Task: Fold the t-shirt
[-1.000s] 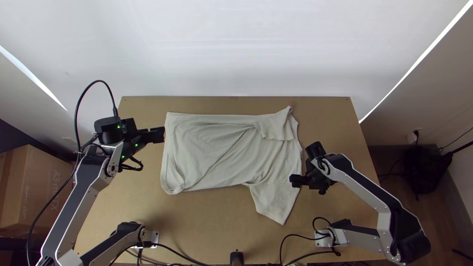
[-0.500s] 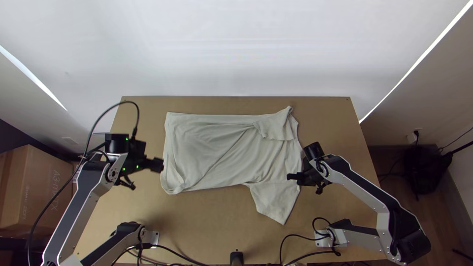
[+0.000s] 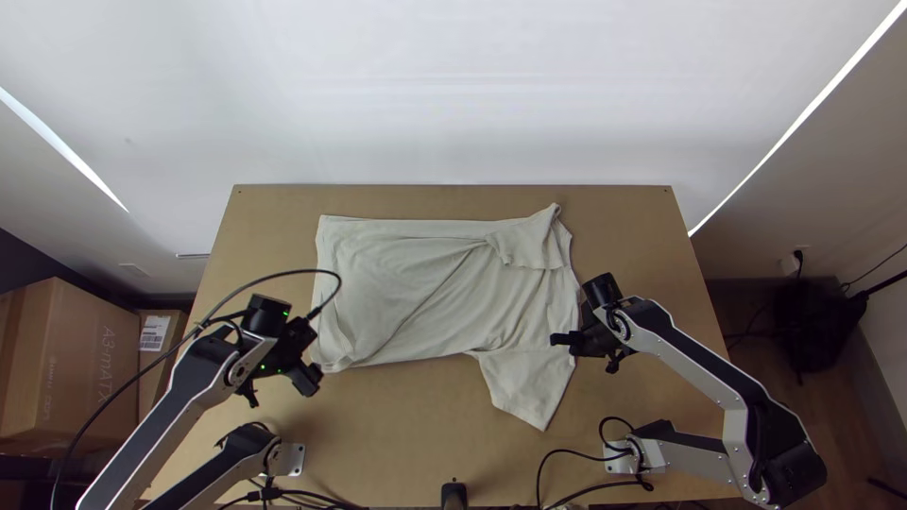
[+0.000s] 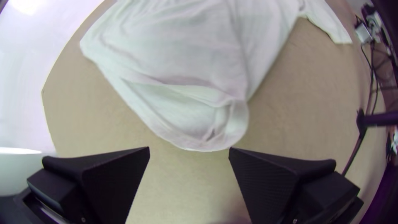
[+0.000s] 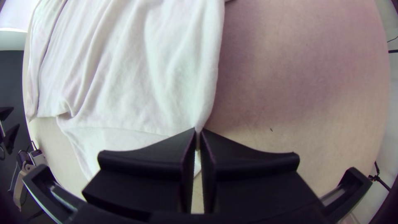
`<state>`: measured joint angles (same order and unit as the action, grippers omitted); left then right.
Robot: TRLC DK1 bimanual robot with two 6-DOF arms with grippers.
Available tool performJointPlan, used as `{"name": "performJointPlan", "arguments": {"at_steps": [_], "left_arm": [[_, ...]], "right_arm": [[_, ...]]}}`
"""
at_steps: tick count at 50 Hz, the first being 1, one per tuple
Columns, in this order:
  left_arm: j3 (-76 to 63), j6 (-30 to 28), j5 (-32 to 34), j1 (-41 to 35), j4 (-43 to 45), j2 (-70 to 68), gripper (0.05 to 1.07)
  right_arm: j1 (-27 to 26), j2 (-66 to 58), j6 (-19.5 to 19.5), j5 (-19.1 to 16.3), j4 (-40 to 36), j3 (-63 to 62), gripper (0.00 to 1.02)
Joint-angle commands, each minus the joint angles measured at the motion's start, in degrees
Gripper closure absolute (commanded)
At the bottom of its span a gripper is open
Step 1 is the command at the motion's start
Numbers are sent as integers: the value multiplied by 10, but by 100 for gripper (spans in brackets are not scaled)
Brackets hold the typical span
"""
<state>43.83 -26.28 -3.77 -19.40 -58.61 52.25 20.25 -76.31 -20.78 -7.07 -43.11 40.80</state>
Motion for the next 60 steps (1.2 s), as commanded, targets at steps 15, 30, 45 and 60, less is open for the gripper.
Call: {"name": "performJointPlan", "arguments": {"at_steps": [15,30,45,60], "left_arm": [[-30,-20,-48,-100,12,47,10],[-61,-51,-63,-96,38,84,10],[-82,-84,-31,-39,133,87,83],[-55,-145,15,124,137,72,104]], "right_arm": [[-13,3,-3,0,-1,-5,100],[-37,4,-1,0,-1,-3,100],[-40,22,4,1,-1,-13,100],[-92,48,53,1,-1,-31,100]]}}
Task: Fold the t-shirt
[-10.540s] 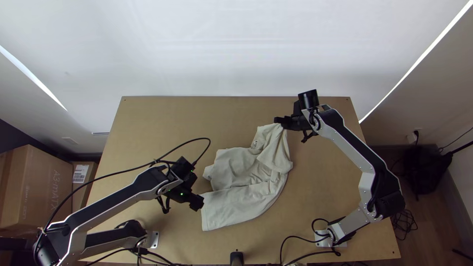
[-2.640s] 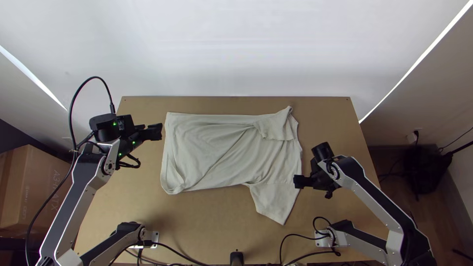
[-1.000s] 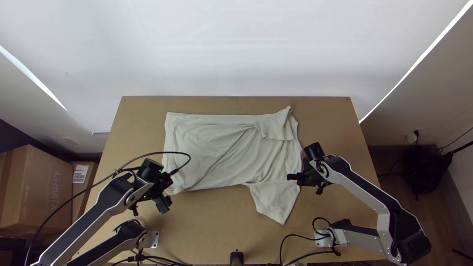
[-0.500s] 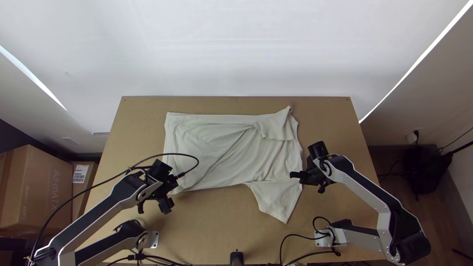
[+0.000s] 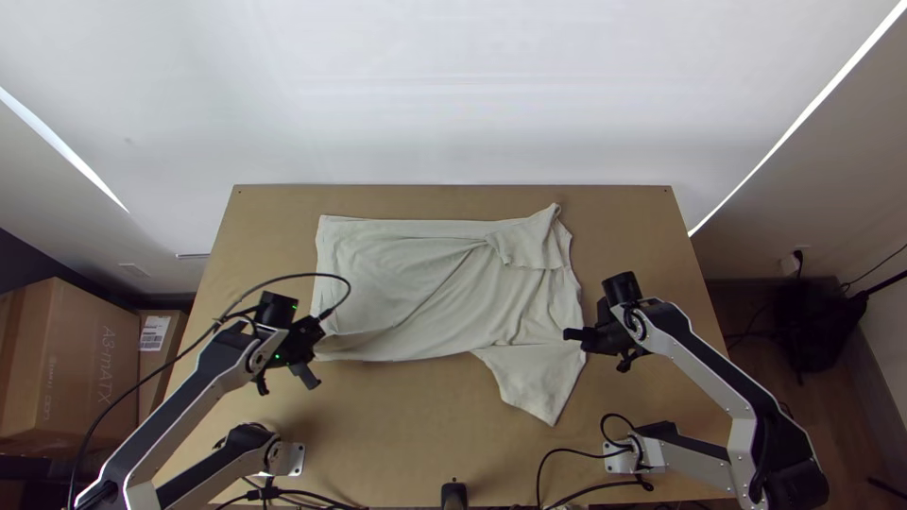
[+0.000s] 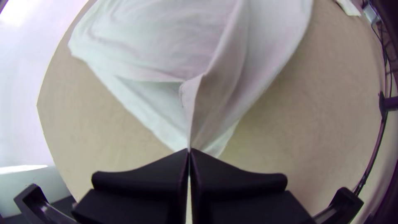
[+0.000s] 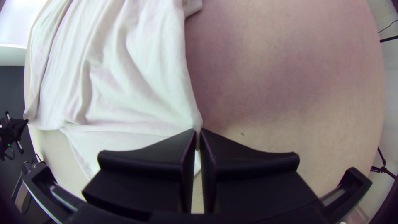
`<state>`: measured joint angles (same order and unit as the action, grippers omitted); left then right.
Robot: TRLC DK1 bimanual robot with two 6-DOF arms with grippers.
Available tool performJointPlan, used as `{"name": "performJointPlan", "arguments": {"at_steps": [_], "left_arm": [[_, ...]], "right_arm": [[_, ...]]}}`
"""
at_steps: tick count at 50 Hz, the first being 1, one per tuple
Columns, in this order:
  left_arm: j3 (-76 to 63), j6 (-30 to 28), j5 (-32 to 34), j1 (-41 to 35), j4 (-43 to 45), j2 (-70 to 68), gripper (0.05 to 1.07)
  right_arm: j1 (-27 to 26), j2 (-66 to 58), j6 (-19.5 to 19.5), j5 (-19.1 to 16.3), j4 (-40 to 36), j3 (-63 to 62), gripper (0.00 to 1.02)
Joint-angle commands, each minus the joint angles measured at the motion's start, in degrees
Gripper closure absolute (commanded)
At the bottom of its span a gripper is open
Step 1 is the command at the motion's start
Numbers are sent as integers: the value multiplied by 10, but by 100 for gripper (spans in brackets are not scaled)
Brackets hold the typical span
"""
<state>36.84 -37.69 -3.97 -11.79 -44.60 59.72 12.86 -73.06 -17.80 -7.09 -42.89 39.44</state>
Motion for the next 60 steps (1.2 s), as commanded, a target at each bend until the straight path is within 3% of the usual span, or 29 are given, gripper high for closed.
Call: {"name": "performJointPlan", "arguments": {"at_steps": [1,11,23,37,60], "left_arm": [[17,-34,23,59,-8,-3,104],[29,-33,55,119,-13,-26,104],[103,140,143,110,-8,-35,104],[154,276,150,99,77,-6,104],[304,335,139,132,146,111,104]], "right_arm": [[-20,17,27,2,-3,-18,100],[-33,34,40,1,-3,-19,100],[23,101,31,1,-3,41,100],[1,79,31,1,-5,167,100],[-28,-72,38,1,-10,416,100]]}}
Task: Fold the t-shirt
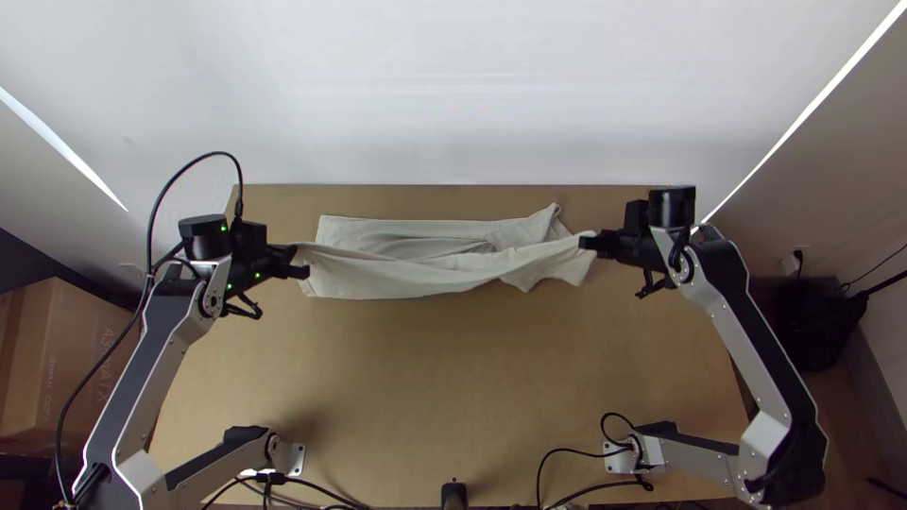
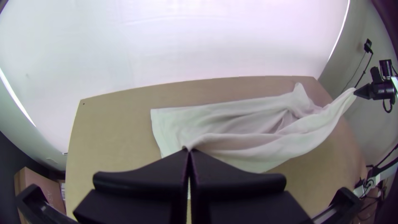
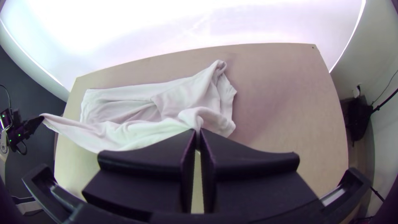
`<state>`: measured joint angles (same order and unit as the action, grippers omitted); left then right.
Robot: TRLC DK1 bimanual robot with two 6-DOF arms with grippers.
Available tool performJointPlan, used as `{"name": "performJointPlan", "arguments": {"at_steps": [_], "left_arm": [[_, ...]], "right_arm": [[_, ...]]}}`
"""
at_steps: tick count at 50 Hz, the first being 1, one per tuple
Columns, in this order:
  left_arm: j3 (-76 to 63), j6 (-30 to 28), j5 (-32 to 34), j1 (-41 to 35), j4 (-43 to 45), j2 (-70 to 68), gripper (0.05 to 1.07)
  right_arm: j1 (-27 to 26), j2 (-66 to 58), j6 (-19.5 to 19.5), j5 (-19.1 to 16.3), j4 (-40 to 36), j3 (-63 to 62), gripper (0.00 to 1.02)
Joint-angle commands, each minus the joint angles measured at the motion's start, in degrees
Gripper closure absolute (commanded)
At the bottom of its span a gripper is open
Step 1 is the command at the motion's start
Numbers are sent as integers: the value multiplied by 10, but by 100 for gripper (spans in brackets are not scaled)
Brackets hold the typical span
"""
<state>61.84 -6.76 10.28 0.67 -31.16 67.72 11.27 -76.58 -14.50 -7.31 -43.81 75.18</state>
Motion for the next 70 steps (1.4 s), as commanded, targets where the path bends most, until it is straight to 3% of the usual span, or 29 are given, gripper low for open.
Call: {"name": "performJointPlan", "arguments": {"at_steps": [1,6,13,23,31,43,62,70], "left_arm": [[63,31,-5,8,13,36,104],[109,61,-15,14,29,56,104],[179,94,-41,14,56,65,104],[271,104,-67,21,65,72,105],[304,101,-72,21,66,46,104],[316,100,-73,21,100,-47,104],[347,98,-73,21,77,-210,105],[351,99,-77,34,107,-269,105]], "right_arm": [[-13,-45,5,4,0,69,100],[-22,-82,8,4,0,131,100],[-35,-125,45,5,0,235,100],[-47,-152,96,23,0,357,100],[-50,-147,98,23,-1,413,100],[-63,-47,88,22,38,413,100],[-79,172,90,23,37,376,100],[-79,245,91,23,17,371,100]]}}
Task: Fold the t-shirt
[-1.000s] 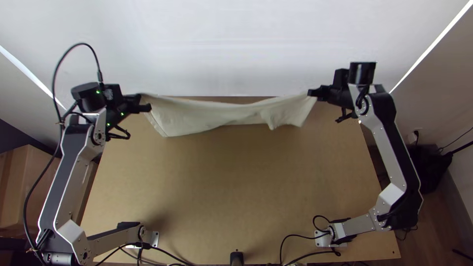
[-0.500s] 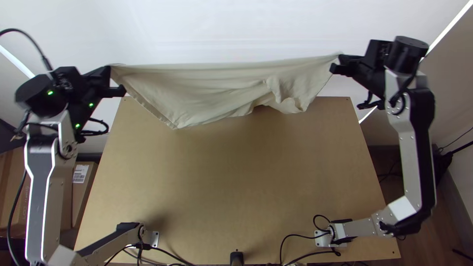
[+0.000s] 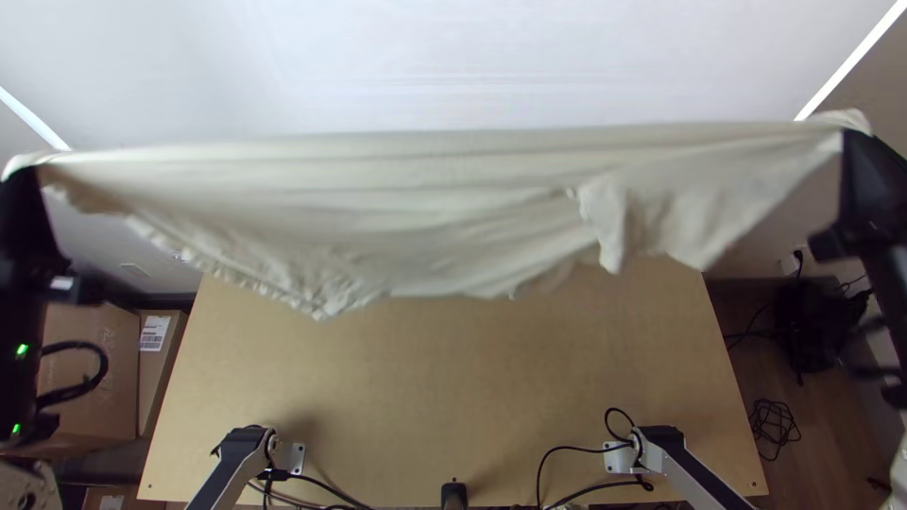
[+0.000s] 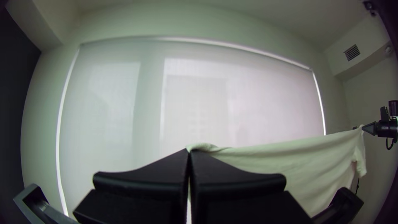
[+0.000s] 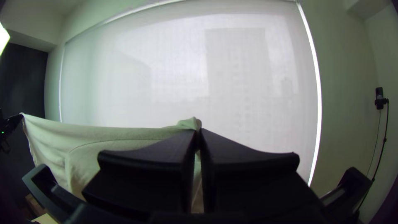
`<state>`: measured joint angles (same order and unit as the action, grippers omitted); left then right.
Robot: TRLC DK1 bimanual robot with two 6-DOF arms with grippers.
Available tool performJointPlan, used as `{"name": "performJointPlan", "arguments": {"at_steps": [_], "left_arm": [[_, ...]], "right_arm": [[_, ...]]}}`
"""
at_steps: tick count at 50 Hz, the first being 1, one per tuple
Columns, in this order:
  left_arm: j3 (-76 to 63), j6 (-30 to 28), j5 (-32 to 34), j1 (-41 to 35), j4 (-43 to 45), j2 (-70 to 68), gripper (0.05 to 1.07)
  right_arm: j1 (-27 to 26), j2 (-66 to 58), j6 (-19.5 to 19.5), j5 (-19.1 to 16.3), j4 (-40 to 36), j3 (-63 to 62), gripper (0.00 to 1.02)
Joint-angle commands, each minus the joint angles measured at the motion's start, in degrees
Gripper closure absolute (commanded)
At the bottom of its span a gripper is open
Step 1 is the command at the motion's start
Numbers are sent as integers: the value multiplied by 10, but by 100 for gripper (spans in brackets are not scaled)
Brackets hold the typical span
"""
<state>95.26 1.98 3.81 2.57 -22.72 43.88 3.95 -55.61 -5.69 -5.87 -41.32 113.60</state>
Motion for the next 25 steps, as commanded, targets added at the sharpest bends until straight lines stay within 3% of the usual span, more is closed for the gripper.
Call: {"name": "performJointPlan", "arguments": {"at_steps": [1,11,25], "left_arm": [[20,15,-13,17,21,-36,105],[-12,45,-12,13,-91,-95,105],[-321,44,16,2,-138,-269,105]], "right_arm": [[-6,43,2,9,-13,-15,100],[4,109,-15,8,-56,-66,100],[47,182,-62,7,-68,-341,100]]}}
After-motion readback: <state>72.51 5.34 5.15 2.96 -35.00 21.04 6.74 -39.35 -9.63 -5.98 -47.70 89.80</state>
